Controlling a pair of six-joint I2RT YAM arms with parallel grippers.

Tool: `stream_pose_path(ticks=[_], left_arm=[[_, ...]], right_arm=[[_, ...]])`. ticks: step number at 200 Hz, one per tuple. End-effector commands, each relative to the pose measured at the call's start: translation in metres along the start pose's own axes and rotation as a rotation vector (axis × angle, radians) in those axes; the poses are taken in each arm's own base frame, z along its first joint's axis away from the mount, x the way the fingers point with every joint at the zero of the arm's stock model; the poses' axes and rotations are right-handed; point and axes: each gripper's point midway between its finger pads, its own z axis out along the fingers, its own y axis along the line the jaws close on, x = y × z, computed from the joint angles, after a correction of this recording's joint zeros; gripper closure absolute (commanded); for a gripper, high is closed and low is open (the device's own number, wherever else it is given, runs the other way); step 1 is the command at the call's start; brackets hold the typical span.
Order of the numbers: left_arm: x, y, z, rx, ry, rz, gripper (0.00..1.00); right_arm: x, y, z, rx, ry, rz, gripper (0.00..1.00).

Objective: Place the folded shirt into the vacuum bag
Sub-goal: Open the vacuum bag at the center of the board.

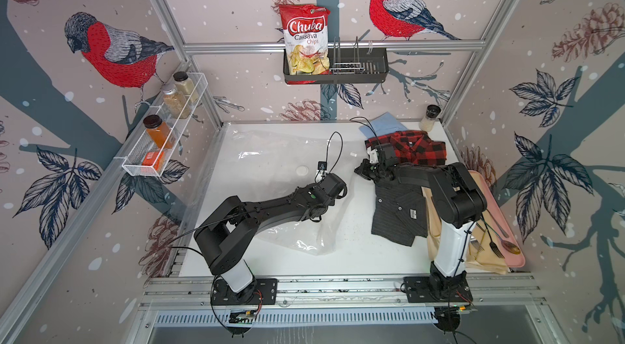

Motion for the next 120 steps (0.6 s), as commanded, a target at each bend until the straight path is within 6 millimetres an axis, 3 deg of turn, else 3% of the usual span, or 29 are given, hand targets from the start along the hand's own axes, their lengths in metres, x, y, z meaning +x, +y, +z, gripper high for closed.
stream_pose_path(ticks=[1,28,53,65,74,120], left_arm=[[0.0,0.004,0.0,-0.015,-0.019,-0.031,1.0],[0.001,0.003,0.003,-0.026,-0.018,-0.026,1.0],[-0.002,-0.002,0.008,-0.033,-0.007,0.004,1.0],[0.004,-0.003,0.012,-0.036,0.015,0.026,1.0],[-0.005,-0.01,0.011,-0.019,0.006,0.025,1.0],[-0.008,-0.017,0.009,0.011,0.02,0.042,1.0]], right_arm=[[-0.005,0.0,0.002,0.01,-0.007,-0.023,0.94],[-0.007,0.018,-0.006,-0.025,-0.012,-0.059,0.81],[-0.013,0.022,-0.032,0.022,-0.068,-0.091,0.65],[-0.016,0.017,-0.046,0.07,-0.096,-0.104,0.59],[-0.017,0.011,-0.055,0.108,-0.114,-0.111,0.57],[-0.02,-0.032,-0.089,0.302,-0.17,-0.124,0.56]])
